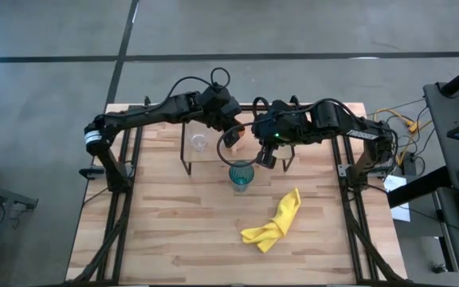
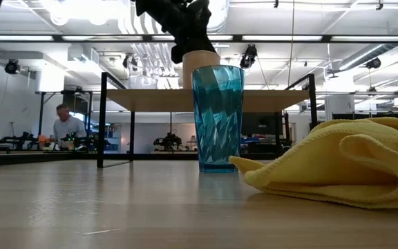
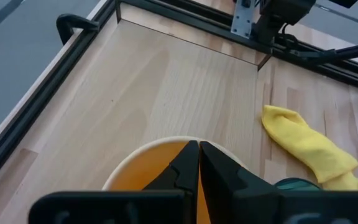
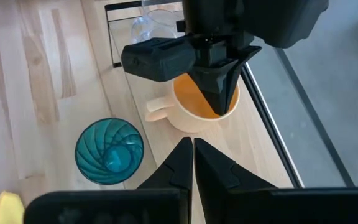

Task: Stack small to large cups/mugs on shelf
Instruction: Put the yellow mug on the shelf, then put the blue glass on the shelf

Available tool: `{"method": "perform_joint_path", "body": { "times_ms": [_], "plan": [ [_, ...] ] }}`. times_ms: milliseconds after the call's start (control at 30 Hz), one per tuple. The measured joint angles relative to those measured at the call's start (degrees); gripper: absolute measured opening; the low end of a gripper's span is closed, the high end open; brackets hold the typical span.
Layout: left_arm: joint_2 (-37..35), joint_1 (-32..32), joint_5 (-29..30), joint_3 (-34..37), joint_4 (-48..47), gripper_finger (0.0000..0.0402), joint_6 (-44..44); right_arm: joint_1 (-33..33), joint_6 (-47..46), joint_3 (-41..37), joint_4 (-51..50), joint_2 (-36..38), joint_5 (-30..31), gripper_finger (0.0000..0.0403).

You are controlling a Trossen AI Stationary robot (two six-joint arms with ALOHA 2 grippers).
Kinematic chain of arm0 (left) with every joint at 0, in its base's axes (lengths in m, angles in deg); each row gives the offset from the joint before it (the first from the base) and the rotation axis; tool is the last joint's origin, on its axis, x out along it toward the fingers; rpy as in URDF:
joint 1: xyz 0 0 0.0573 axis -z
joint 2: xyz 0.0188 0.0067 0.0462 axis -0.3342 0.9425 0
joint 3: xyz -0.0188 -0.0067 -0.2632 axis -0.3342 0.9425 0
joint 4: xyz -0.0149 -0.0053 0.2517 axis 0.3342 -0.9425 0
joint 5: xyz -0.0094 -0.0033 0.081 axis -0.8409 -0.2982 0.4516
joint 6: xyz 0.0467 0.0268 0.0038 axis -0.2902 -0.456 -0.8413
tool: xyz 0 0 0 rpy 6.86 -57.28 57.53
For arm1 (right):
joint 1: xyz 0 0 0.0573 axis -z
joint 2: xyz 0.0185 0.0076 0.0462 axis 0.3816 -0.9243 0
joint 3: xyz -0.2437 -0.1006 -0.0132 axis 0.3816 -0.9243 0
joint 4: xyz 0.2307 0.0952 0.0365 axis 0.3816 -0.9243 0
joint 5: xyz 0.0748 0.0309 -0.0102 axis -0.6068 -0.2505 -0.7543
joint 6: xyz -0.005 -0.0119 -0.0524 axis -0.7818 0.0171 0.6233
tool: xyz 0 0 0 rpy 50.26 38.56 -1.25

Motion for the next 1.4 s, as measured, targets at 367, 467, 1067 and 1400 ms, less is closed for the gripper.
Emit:
{"method": "perform_joint_path", "body": {
  "times_ms": [367, 467, 1067, 1400],
  "plan": [
    [-0.98, 0.44, -0.56, -3.72, -0.19, 0.0, 1.25, -0.21, -1.92, -0.25, -0.1, -0.25, -15.04, 0.0009],
    [-1.81, 0.46, -2.93, -6.76, 0.0, 0.0, -0.86, -1.13, -2.01, -0.52, -0.2, -1.1, -16.61, 0.0012],
    [-9.59, -0.09, 2.22, -14.35, -0.3, 0.0, -12.39, -4.85, -0.48, -1.25, -4.63, -15.83, -17.06, 0.0122],
    [-19.34, -0.17, 12.71, -14.51, -0.15, 0.0, -12.68, -5.05, 1.0, -1.25, -4.58, -22.34, -16.97, 0.0102]
  ]
}}
